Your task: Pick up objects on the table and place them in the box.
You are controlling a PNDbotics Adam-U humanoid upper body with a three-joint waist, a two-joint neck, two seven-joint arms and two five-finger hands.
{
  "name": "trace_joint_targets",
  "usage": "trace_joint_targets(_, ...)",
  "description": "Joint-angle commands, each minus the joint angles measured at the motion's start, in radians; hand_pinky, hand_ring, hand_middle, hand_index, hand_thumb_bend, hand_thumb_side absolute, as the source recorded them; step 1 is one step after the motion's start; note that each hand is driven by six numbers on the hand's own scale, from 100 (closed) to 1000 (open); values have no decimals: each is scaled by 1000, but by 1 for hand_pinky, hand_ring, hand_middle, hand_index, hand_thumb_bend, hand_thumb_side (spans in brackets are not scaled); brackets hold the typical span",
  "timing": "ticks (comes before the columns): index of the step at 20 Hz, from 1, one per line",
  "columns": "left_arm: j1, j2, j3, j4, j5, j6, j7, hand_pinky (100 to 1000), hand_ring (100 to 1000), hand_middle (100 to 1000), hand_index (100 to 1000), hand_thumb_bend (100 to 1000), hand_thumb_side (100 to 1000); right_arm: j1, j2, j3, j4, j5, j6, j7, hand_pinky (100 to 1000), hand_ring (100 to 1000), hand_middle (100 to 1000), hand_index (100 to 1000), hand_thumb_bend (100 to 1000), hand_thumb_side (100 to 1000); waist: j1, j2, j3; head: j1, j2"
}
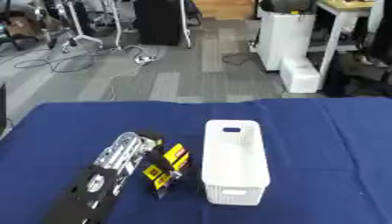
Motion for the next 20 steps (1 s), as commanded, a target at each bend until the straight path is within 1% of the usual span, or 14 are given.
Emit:
trace_joint_targets(1,-22,17,2,0,-3,8,-8,544,750,818,715,881,689,-23,-25,-7,-13,-6,5,-1,253,464,542,544,100,1000,-2,-6,-1,-5,-5)
trace_joint_targets(7,-24,9,8,20,-9,14,-8,549,760,828,726,862,685,-27,-25,-8,-13,-10,8,-1,254,464,543,544,100,1000,-2,-6,-5,-6,-7)
trace_joint_targets(8,-25,7,9,21,-8,14,-8,551,772,835,736,832,695,-27,-24,-8,-13,-11,9,0,254,464,543,544,100,1000,-2,-6,-5,-6,-7)
trace_joint_targets(11,-30,1,12,29,-4,13,-8,555,778,834,743,789,693,-28,-24,-7,-13,-13,10,1,254,464,543,544,100,1000,-2,-6,-6,-6,-6)
trace_joint_targets(15,-35,-7,17,49,-4,16,-8,533,768,827,750,749,674,-29,-24,-7,-13,-15,10,2,255,464,543,543,100,1000,-2,-6,-8,-6,-6)
trace_joint_targets(17,-35,-9,19,59,-5,17,-8,511,743,806,736,735,642,-30,-24,-7,-13,-15,11,3,255,464,543,543,100,1000,-2,-6,-8,-6,-5)
trace_joint_targets(19,-35,-9,21,66,-5,18,-8,460,670,756,700,700,586,-30,-24,-7,-13,-16,11,3,255,464,543,543,100,1000,-2,-6,-8,-6,-5)
trace_joint_targets(20,-35,-9,22,68,-5,19,-8,410,591,692,657,659,552,-30,-24,-7,-13,-16,11,3,255,464,543,543,100,1000,-2,-6,-8,-6,-6)
